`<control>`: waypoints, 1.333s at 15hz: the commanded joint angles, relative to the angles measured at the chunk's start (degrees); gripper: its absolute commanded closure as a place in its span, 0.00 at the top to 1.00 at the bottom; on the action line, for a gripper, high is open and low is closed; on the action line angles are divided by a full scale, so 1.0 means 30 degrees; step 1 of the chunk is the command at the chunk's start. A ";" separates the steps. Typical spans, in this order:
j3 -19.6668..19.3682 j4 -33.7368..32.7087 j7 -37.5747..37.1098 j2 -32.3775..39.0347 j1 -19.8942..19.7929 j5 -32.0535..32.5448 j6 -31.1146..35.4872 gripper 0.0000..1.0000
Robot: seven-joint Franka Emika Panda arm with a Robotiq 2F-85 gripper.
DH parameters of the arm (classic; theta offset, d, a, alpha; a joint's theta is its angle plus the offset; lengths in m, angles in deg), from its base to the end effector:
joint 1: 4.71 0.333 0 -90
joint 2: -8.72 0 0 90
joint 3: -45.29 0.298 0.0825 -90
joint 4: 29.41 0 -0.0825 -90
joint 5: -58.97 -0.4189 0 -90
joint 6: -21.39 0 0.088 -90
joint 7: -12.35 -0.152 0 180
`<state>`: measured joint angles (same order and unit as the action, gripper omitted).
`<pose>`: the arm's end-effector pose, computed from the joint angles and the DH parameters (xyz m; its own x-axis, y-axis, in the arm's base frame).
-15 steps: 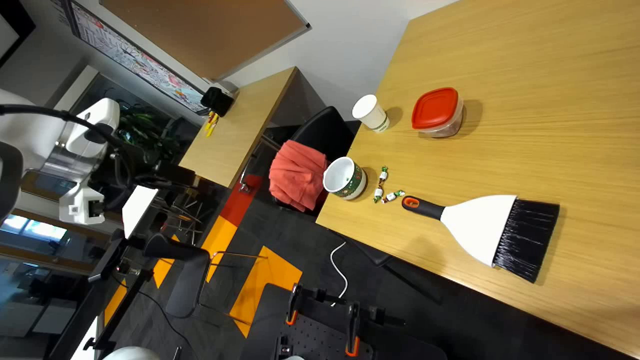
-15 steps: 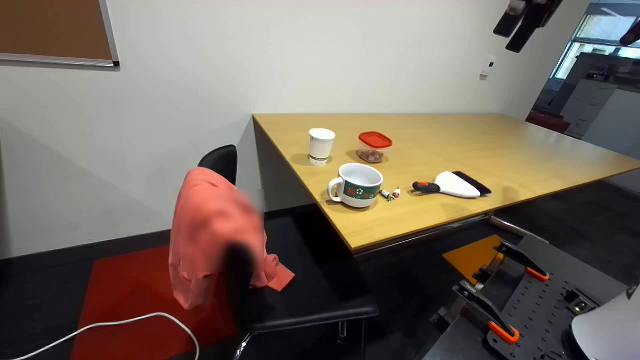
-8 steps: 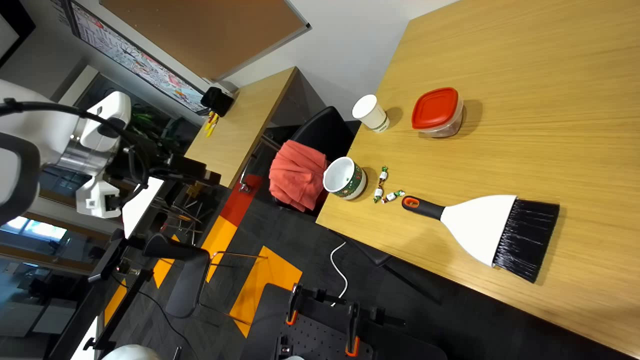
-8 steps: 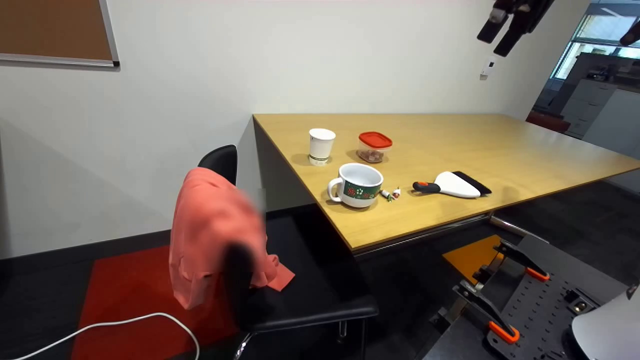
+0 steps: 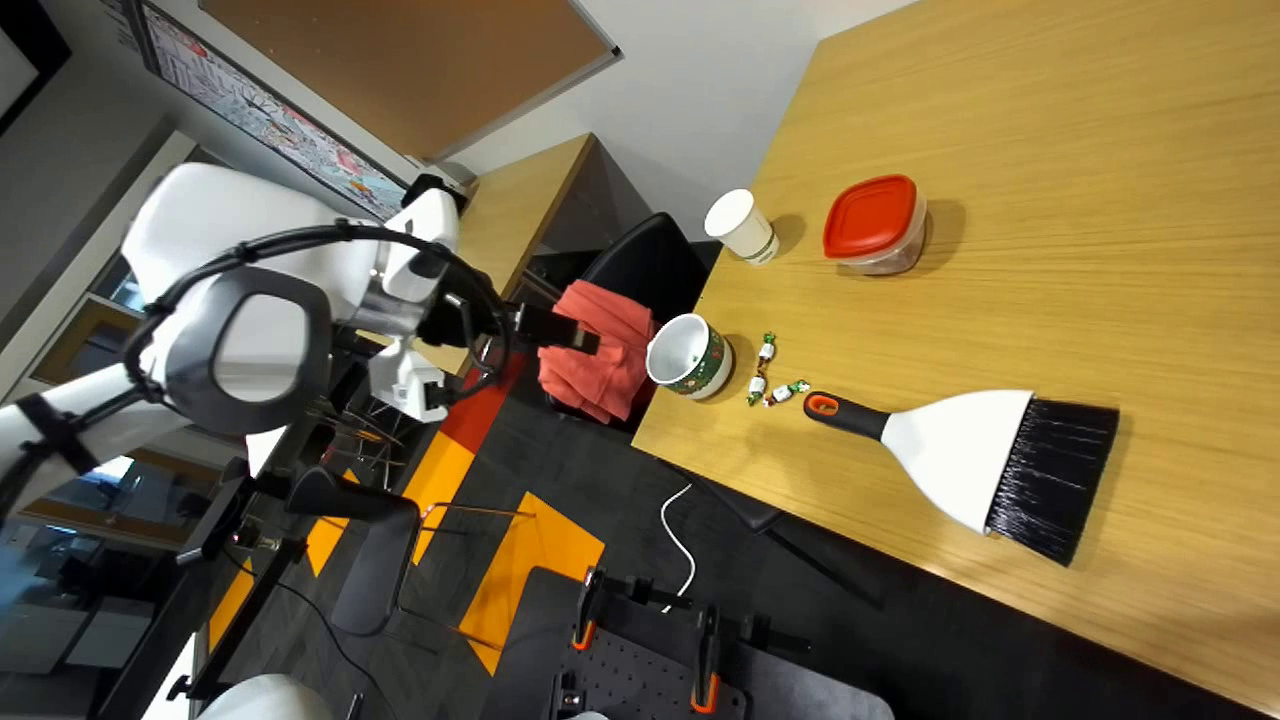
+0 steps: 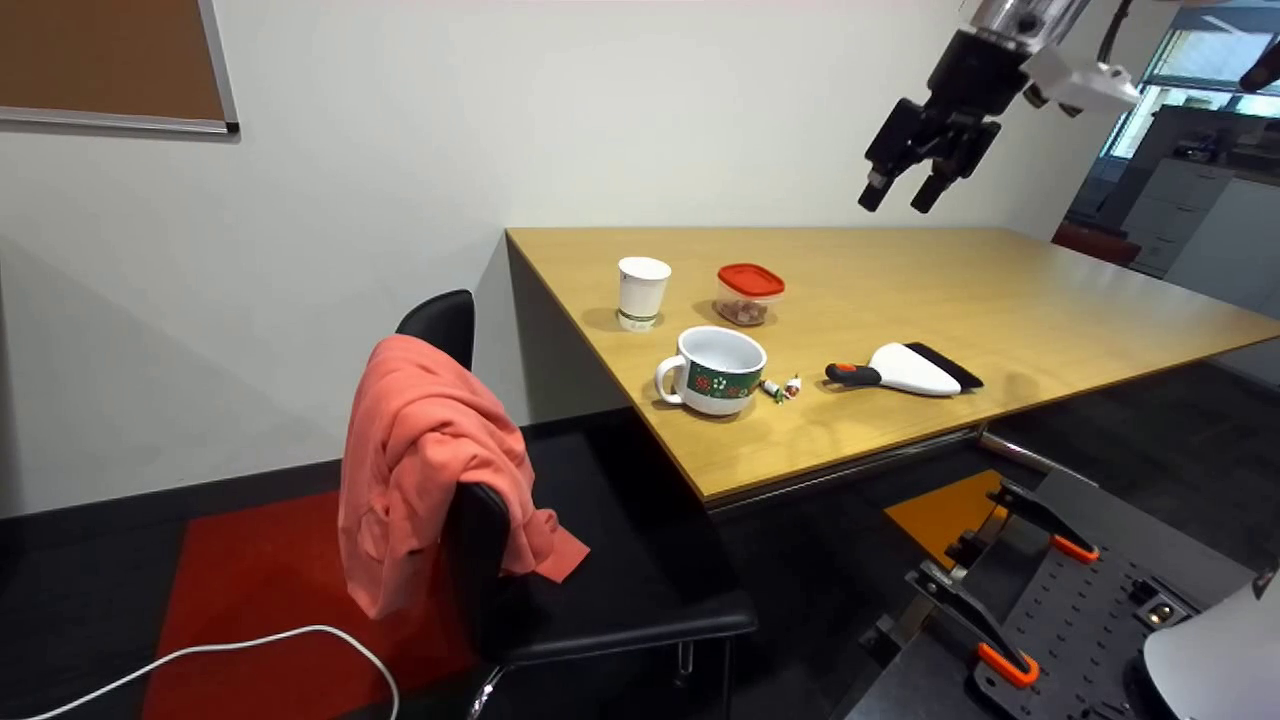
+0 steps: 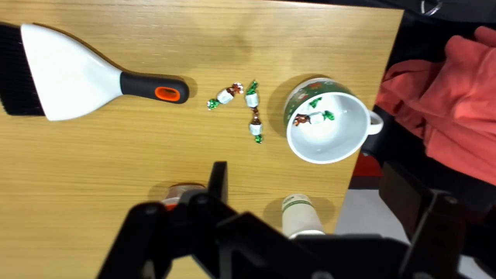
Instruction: Put a sweet in the mug
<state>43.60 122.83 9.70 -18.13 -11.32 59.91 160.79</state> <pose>0.4459 -0.0642 0.3345 0.9547 -0.1736 0.2417 -0.1761 -0.9843 -0.0111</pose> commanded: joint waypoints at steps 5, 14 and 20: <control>-0.0179 -0.0078 -0.2067 0.3116 -0.1336 0.2222 0.2020 1.00; 0.0094 -0.0486 -0.4105 0.4008 -0.1890 0.2711 0.2842 1.00; -0.0344 -0.0789 -0.4907 0.6128 -0.1976 0.2397 0.5076 1.00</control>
<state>42.95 122.04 -2.95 -4.51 -16.93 66.74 172.26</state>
